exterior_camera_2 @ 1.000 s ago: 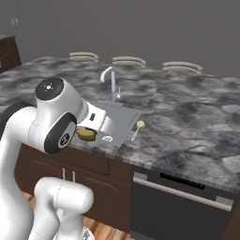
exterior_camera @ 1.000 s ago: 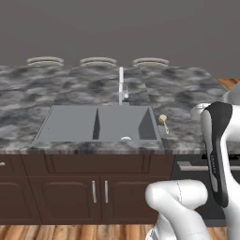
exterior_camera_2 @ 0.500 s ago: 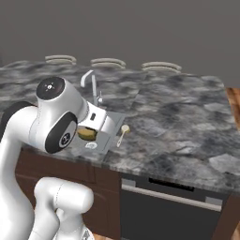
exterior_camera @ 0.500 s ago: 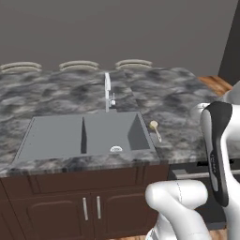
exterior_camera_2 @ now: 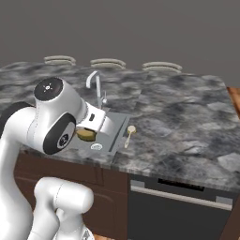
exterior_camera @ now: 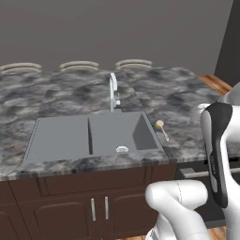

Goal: Locate and retrieve the dish brush and sponge from the cabinet. Place them next to the sink.

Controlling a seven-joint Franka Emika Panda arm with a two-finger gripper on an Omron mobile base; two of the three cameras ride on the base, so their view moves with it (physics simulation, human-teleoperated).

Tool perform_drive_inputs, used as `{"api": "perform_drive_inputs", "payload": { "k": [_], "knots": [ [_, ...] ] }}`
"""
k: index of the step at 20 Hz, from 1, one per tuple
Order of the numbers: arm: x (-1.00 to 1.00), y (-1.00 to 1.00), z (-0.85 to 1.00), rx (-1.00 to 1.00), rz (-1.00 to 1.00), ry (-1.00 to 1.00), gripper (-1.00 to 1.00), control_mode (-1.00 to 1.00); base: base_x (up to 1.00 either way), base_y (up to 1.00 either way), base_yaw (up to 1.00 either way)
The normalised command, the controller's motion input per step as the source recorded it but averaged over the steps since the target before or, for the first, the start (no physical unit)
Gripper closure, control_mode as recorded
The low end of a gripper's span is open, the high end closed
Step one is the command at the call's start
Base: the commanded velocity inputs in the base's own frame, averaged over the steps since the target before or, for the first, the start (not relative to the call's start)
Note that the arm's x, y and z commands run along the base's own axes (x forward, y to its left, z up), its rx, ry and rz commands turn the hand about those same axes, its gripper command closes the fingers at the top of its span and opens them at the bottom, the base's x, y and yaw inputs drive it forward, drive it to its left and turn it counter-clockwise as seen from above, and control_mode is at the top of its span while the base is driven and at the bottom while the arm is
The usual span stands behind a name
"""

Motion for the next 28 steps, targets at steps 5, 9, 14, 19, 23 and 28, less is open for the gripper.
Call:
{"api": "perform_drive_inputs", "payload": {
  "k": [5, 9, 14, 19, 23, 28],
  "knots": [
    [0.00, 0.00, 0.00, 0.00, 0.00, 0.00, 1.00, -1.00, 0.02, 0.00, 0.00],
    [0.46, 0.01, -0.04, -0.01, 0.00, 0.03, 1.00, -1.00, 0.00, 0.00, 0.00],
    [0.87, -0.18, -0.13, 0.00, 0.02, 0.16, 1.00, -1.00, 0.00, 0.00, 0.00],
    [1.00, -0.06, -0.40, 0.03, 0.08, 0.16, 1.00, -1.00, 0.00, 0.00, 0.00],
    [0.99, -0.31, -0.71, 0.13, 0.10, 0.12, 1.00, -1.00, 0.00, 0.00, 0.00],
    [0.66, -0.52, -0.44, 0.02, 0.06, 0.02, 1.00, -1.00, 0.00, 0.00, 0.00]
  ]
}}
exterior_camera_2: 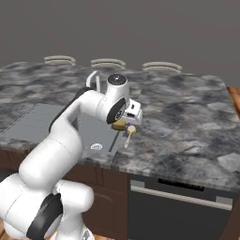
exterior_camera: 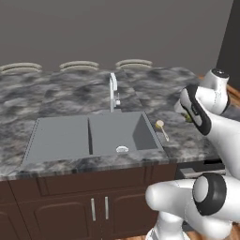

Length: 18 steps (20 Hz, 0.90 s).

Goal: Locate and retrieve the dish brush and sponge from the cabinet. Place them next to the sink.

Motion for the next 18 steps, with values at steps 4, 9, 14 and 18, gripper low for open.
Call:
{"api": "perform_drive_inputs", "payload": {
  "k": [4, 9, 14, 18],
  "knots": [
    [0.70, -0.36, -0.26, 0.02, 0.08, 0.08, 1.00, -1.00, 0.00, 0.00, 0.00],
    [0.70, -0.31, -0.31, -0.01, 0.06, 0.24, 1.00, -1.00, 0.00, 0.00, 0.00],
    [0.53, -0.03, -0.54, 0.00, 0.04, 0.20, 1.00, -1.00, 0.00, 0.00, 0.00],
    [0.42, 0.00, -0.79, 0.01, 0.07, 0.06, 1.00, -1.00, 0.00, 0.00, 0.00]
  ]
}}
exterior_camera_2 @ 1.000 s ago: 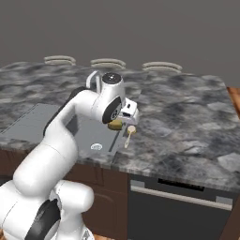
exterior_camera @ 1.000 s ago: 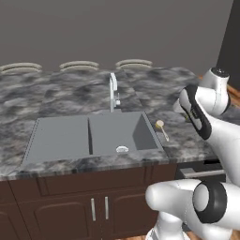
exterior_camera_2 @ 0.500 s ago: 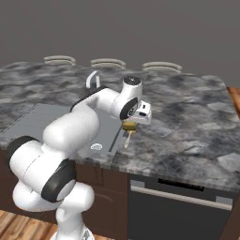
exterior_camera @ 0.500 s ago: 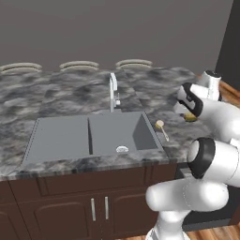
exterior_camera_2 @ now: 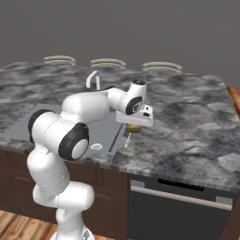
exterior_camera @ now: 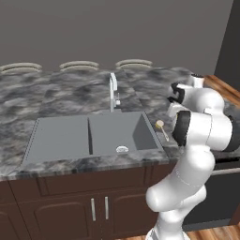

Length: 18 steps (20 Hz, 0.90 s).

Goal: Locate and retrieve the dish brush and sponge from the cabinet. Place them next to the sink.

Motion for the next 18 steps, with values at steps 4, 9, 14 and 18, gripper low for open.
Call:
{"api": "perform_drive_inputs", "payload": {
  "k": [4, 9, 14, 18],
  "knots": [
    [0.42, -0.03, -0.74, 0.00, 0.08, 0.01, 1.00, -1.00, 0.00, 0.00, 0.00],
    [0.43, -0.04, -0.63, -0.01, 0.05, 0.03, 1.00, -1.00, 0.00, 0.00, 0.00],
    [0.34, -0.31, -0.53, 0.01, 0.04, 0.00, 1.00, -1.00, 0.00, 0.00, 0.00],
    [0.20, -0.08, -0.30, 0.00, 0.01, -0.01, 1.00, -1.00, 0.00, 0.00, 0.00]
  ]
}}
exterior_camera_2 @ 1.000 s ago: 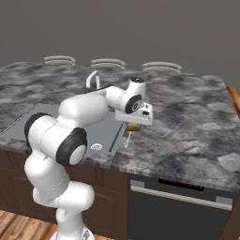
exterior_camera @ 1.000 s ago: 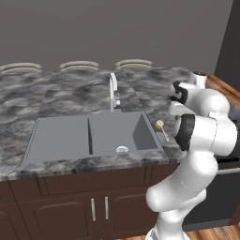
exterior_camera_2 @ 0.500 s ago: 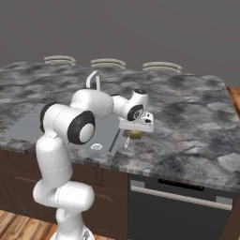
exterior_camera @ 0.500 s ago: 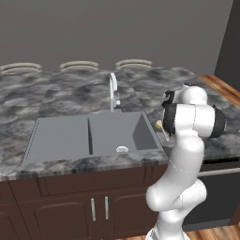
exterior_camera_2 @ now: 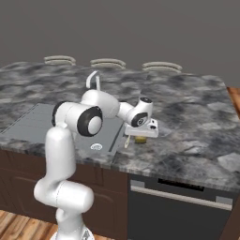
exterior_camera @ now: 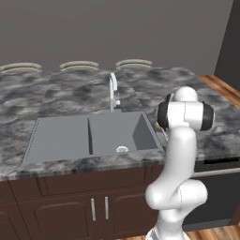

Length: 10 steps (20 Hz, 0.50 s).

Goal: Locate and retrieve the dish brush and sponge from the cabinet. Place them next to the sink.

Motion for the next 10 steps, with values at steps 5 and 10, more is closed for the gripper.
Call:
{"api": "perform_drive_inputs", "payload": {
  "k": [5, 10],
  "knots": [
    [0.05, 0.10, -0.18, 0.00, 0.00, 0.00, 1.00, -1.00, 0.00, 0.00, 0.00],
    [0.04, 0.02, -0.35, 0.02, 0.00, -0.01, 1.00, -1.00, 0.00, 0.00, 0.00]
  ]
}}
